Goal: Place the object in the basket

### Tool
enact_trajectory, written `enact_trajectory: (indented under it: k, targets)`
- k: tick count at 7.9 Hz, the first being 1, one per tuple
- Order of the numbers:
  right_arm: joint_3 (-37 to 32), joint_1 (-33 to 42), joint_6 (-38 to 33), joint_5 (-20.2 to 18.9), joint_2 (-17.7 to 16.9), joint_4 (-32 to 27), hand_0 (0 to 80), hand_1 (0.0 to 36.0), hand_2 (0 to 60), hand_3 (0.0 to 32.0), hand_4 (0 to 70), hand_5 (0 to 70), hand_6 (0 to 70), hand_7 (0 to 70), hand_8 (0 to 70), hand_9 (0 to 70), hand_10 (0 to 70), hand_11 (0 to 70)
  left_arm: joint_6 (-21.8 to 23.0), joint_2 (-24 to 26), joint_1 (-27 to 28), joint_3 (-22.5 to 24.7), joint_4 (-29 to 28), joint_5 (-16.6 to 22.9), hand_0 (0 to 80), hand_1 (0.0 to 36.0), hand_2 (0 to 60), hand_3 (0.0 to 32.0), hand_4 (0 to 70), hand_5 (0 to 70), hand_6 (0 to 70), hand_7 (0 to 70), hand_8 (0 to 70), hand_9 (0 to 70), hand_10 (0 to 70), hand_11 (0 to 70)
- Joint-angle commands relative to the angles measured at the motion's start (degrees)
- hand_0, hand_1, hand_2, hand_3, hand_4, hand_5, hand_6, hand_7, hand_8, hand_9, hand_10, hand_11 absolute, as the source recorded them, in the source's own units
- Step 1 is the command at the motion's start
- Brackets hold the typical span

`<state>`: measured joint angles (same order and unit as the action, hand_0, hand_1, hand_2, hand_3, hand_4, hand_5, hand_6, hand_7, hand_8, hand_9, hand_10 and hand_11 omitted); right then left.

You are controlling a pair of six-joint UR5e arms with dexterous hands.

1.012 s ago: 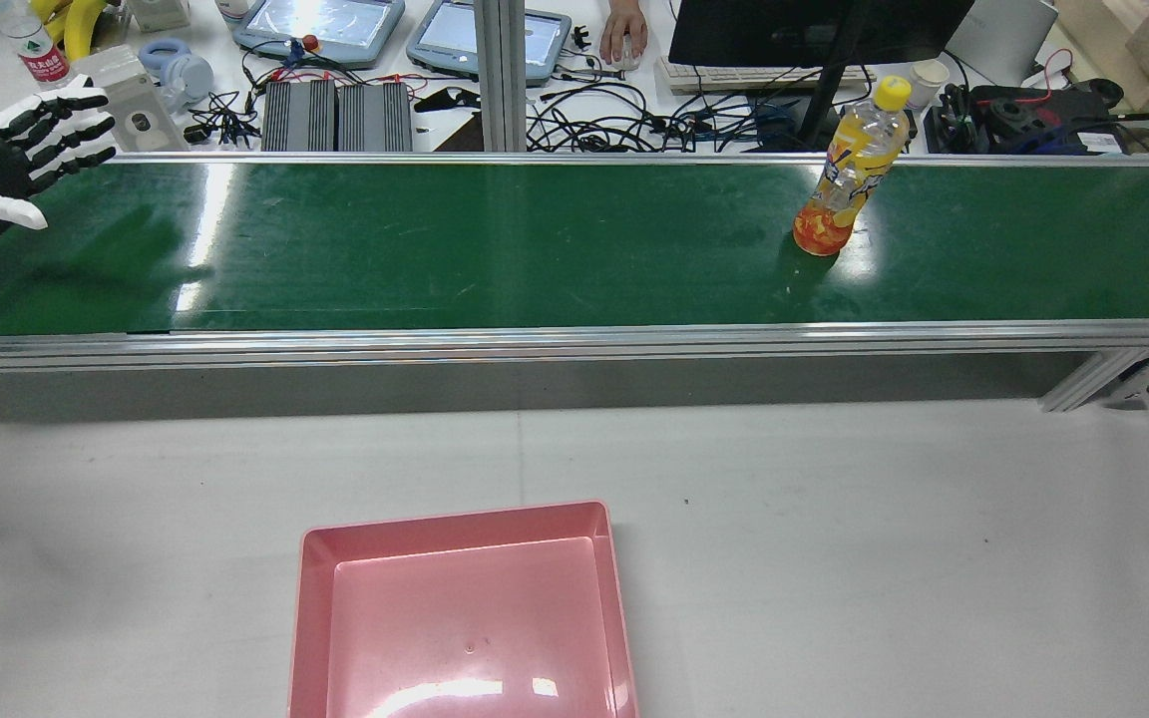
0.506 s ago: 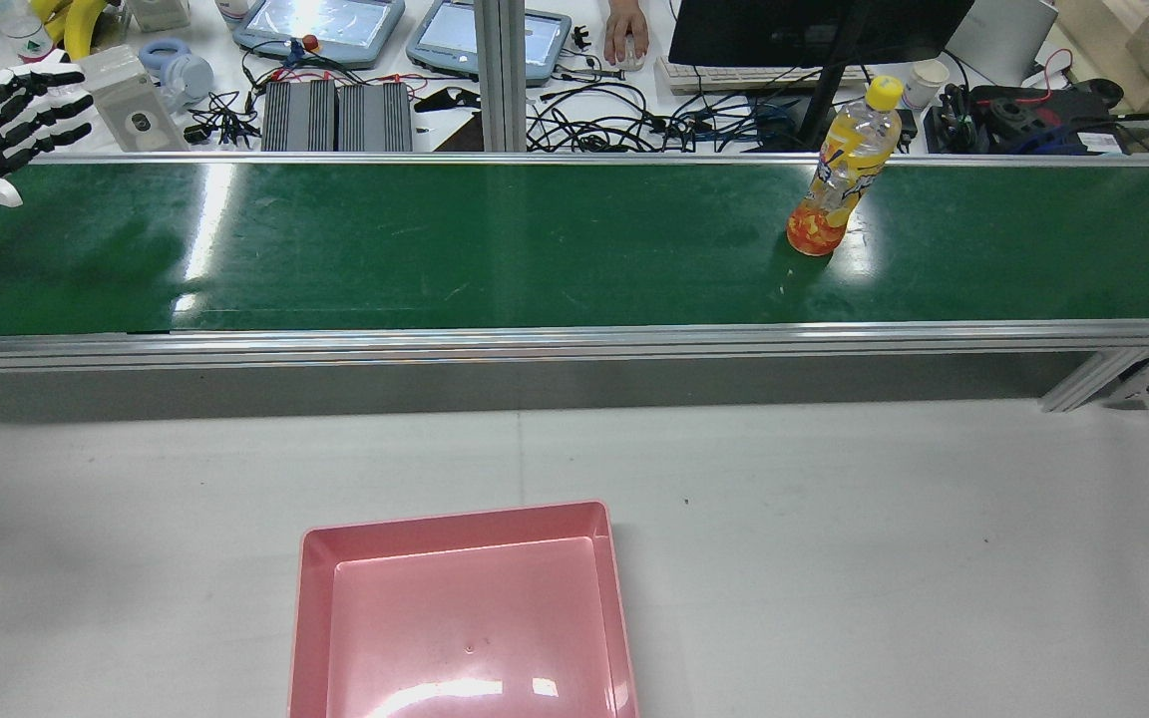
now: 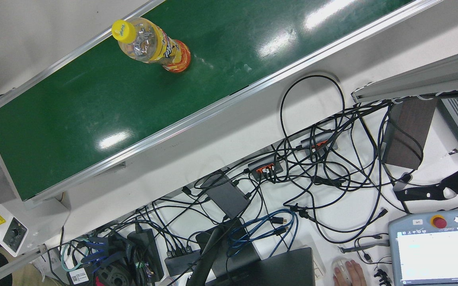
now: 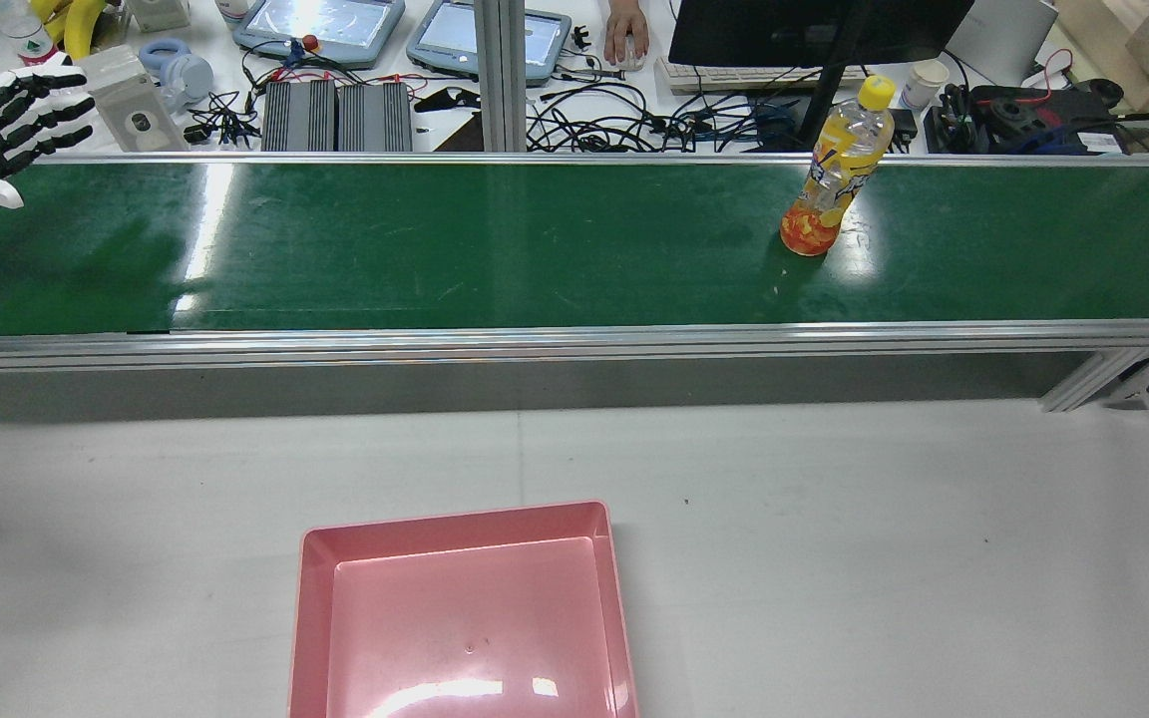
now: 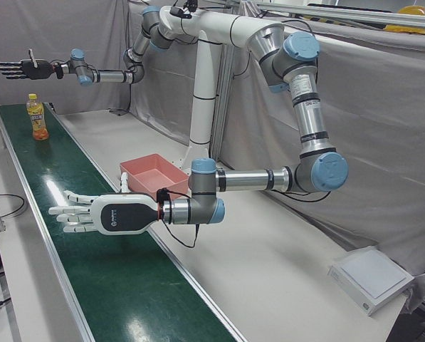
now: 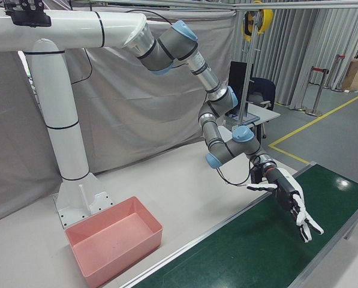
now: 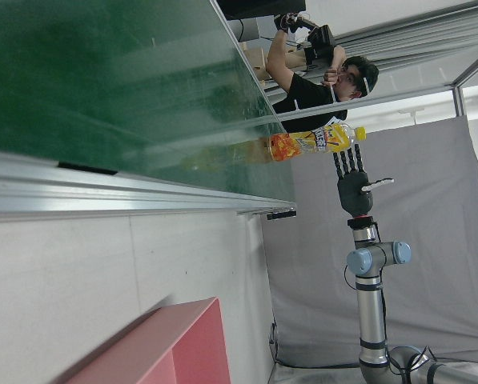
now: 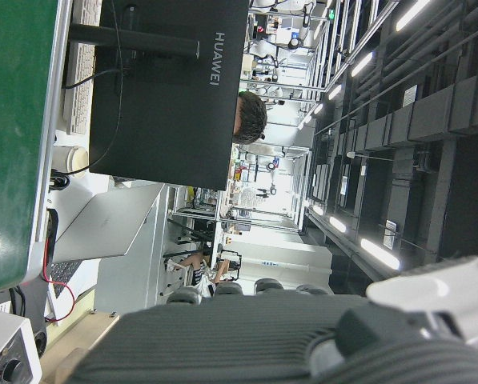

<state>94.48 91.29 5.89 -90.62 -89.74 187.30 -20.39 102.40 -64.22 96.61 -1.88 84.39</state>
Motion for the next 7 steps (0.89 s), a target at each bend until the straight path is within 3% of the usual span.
enact_trajectory:
  k: [1,7]
  targets:
    - [0.0,-0.1,0.0,0.0,0.0,0.0,0.0,0.0,0.0,0.0,0.0,0.0,0.0,0.0,0.0,0.0,0.0,0.0,-0.1,-0.1,0.1,-0.2,0.0,-0.1,48.8,8.9,0.0,6.0,12.0,23.4,1.1,0.3,9.1,9.0,7.1,11.3]
    - [0.0,-0.1,0.0,0.0,0.0,0.0,0.0,0.0,0.0,0.0,0.0,0.0,0.0,0.0,0.0,0.0,0.0,0.0,-0.2,-0.1,0.1,-0.3,0.0,-0.1,49.0,9.5,0.0,5.8,12.1,23.5,1.2,0.2,9.3,9.2,7.2,11.4]
